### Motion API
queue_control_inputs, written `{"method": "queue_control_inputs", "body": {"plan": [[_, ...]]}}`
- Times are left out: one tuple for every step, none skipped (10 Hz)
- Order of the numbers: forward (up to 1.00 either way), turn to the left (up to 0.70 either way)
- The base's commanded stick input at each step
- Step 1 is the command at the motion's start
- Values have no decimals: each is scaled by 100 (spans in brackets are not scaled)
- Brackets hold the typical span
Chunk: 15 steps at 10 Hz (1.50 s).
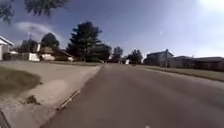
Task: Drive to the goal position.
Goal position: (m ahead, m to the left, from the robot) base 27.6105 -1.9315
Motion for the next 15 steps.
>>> {"method": "queue_control_inputs", "body": {"plan": [[100, 0], [100, 0], [100, 0], [100, 0], [100, 0], [100, 0], [100, 0], [100, 0], [100, 0], [100, 0], [100, 0], [100, 0], [100, 0], [100, 0], [100, 0]]}}
